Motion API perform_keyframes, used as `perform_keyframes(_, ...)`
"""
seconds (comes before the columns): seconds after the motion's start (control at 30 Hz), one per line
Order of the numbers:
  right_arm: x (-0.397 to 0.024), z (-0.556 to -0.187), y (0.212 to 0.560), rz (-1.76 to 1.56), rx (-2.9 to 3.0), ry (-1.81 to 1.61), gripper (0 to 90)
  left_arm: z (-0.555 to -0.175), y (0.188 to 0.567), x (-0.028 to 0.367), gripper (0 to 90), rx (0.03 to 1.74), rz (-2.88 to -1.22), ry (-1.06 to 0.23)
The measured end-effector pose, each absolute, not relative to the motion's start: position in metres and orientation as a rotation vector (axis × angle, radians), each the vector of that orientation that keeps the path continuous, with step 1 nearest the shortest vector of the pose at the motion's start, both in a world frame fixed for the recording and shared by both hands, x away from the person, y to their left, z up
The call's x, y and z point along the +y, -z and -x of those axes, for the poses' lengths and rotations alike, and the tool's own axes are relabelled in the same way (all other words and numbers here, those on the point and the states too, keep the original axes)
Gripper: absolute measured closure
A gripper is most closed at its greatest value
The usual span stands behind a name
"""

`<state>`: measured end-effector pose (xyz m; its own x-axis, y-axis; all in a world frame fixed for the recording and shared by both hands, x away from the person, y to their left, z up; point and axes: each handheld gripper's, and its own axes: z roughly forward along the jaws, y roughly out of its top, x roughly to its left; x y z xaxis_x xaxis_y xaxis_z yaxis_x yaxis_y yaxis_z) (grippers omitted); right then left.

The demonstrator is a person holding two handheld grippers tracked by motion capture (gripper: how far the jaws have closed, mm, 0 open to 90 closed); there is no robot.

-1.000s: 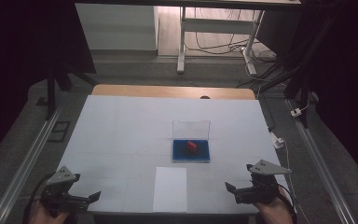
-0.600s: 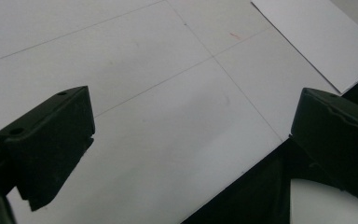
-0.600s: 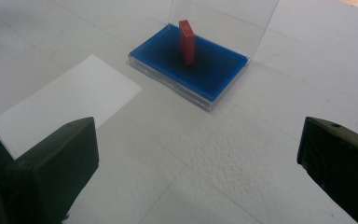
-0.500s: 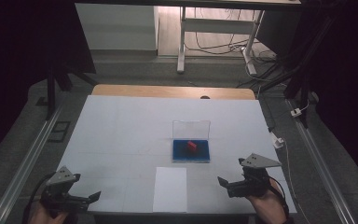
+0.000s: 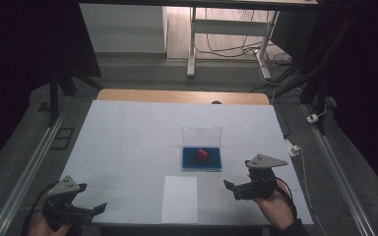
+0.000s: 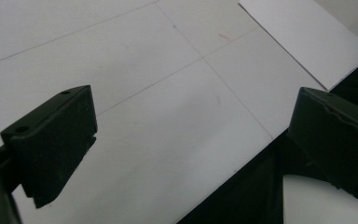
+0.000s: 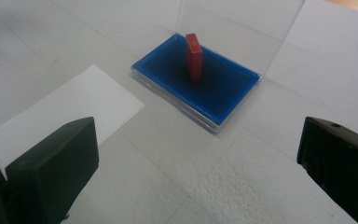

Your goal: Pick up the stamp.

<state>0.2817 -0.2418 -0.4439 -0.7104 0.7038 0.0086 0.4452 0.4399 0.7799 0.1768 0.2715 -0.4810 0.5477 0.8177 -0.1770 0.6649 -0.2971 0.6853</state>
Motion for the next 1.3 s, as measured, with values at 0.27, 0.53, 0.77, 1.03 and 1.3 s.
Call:
perform_keyframes(0.27,-0.232,-0.292,0.446,-0.967,2.419,-1.138,0.0,-0.177,0.481,0.271,2.9,1.142,-2.068,-0.240)
perform_keyframes(0.53,-0.221,-0.307,0.445,-0.973,2.450,-1.131,0.0,-0.177,0.481,0.270,2.6,1.130,-2.075,-0.231)
perform_keyframes(0.77,-0.207,-0.321,0.451,-0.961,2.478,-1.092,0.0,-0.177,0.481,0.272,1.6,1.141,-2.060,-0.231)
perform_keyframes(1.03,-0.190,-0.335,0.459,-0.924,2.505,-1.026,0.0,-0.176,0.481,0.272,1.9,1.142,-2.057,-0.238)
perform_keyframes(1.3,-0.174,-0.353,0.468,-0.910,2.531,-0.995,0.0,-0.176,0.481,0.272,2.5,1.143,-2.055,-0.238)
